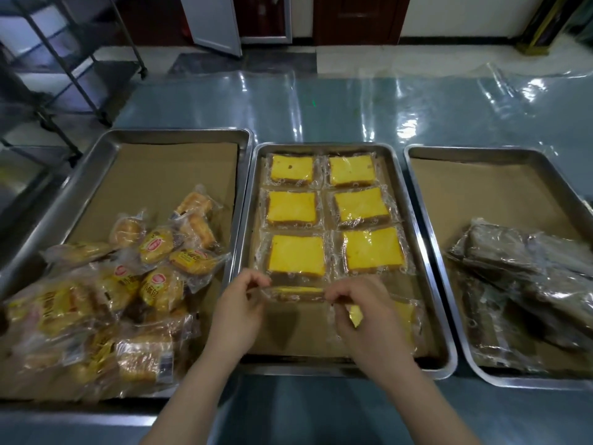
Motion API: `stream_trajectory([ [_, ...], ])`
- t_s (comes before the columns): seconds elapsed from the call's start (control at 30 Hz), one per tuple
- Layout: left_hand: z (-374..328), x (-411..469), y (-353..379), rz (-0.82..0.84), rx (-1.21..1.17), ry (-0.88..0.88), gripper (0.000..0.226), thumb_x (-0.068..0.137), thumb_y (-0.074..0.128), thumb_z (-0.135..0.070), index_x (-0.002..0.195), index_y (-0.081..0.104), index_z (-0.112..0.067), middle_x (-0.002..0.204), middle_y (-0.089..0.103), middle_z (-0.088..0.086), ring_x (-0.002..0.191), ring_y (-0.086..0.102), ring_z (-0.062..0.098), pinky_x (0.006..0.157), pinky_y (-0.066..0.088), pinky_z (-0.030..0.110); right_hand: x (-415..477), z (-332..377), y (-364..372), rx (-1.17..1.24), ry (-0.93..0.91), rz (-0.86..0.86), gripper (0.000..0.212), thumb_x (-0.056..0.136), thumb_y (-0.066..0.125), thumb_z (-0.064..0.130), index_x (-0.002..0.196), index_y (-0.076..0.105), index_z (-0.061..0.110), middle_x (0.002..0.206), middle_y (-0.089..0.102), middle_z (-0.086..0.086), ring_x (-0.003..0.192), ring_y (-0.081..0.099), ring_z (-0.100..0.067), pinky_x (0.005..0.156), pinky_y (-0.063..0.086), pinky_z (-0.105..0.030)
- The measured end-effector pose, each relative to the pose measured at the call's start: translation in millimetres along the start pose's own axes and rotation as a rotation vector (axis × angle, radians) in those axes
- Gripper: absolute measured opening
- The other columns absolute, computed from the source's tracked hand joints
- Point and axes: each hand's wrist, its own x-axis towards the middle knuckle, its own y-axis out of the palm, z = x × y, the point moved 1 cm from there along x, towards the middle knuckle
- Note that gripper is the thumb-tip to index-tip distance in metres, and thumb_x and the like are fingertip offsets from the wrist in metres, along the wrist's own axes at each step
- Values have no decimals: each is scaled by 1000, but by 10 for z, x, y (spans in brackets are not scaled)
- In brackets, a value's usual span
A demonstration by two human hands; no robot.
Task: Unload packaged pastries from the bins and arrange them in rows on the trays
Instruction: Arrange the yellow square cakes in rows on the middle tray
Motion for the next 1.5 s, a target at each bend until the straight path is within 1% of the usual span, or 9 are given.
stream_trajectory([
  [0.17, 87, -65, -150, -80, -92, -71, 64, 74, 40, 20, 90, 60, -38, 104, 65, -15, 96, 58, -7, 77, 49, 22, -177, -78, 274, -41, 93, 493, 20, 83, 70, 28, 102, 67, 32, 93, 56, 24, 90, 51, 2, 77, 37, -8],
  [0.33, 51, -216, -12, 180, 24, 62, 66, 82, 46, 6, 100, 55, -56, 120, 58, -16, 80, 56, -13, 72, 46, 13, -277, -368, 29, -123, 246, 125, 34, 80, 67, 4, 100, 66, 31, 107, 61, 19, 104, 51, 0, 89, 40, -19],
  [0.43, 50, -265, 233, 356, 285, 227, 74, 84, 47, 0, 131, 30, -54, 150, 17, -18, 140, 6, 0, 116, 1, 27, -241, -609, -198, -330, 311, 197, 43, 79, 69, 10, 119, 61, 25, 129, 55, 10, 126, 42, -12, 106, 31, -26],
  [0.57, 169, -327, 458, 417, 725, 240, 78, 90, 40, -21, 144, -12, -44, 147, -33, -7, 133, -37, 19, 106, -26, 41, -283, -763, -290, -335, 308, 313, 52, 82, 72, 29, 130, 55, 24, 142, 46, 10, 137, 32, -12, 109, 23, -23],
  [0.73, 231, -335, 471, 418, 773, 241, 74, 94, 35, -30, 133, -24, -49, 148, -35, -7, 132, -39, 19, 106, -26, 41, -212, -781, -309, -491, 292, 335, 68, 83, 59, 57, 143, 37, 35, 151, 28, 16, 141, 20, -12, 114, 22, -34],
  [0.93, 247, -313, 497, 427, 810, 201, 73, 94, 33, -46, 134, -28, -49, 145, -40, -6, 126, -46, 19, 103, -27, 42, -88, -667, -372, -580, 322, 295, 59, 84, 60, 18, 137, 44, 37, 133, 49, 9, 119, 42, -20, 100, 34, -33],
  [1.13, 255, -306, 494, 433, 820, 204, 72, 94, 33, -48, 132, -29, -51, 146, -38, -6, 127, -45, 20, 103, -27, 41, -11, -418, -538, -524, 62, -149, 33, 61, 73, -9, 77, 71, 20, 78, 60, 3, 78, 55, -28, 69, 37, -34],
  [1.37, 251, -311, 495, 415, 811, 213, 68, 95, 31, -45, 135, -23, -48, 149, -33, -6, 131, -39, 20, 105, -25, 40, -419, -663, -439, -590, 214, 295, 14, 76, 74, 25, 84, 66, 33, 95, 52, 13, 101, 50, -15, 91, 28, -32],
  [1.5, 256, -324, 499, 394, 809, 247, 64, 95, 31, -44, 143, -12, -46, 150, -27, -8, 134, -34, 18, 105, -24, 38, -401, -688, -430, -434, 269, 121, 9, 79, 72, 32, 86, 67, 31, 91, 61, 15, 93, 56, -14, 88, 38, -38],
])
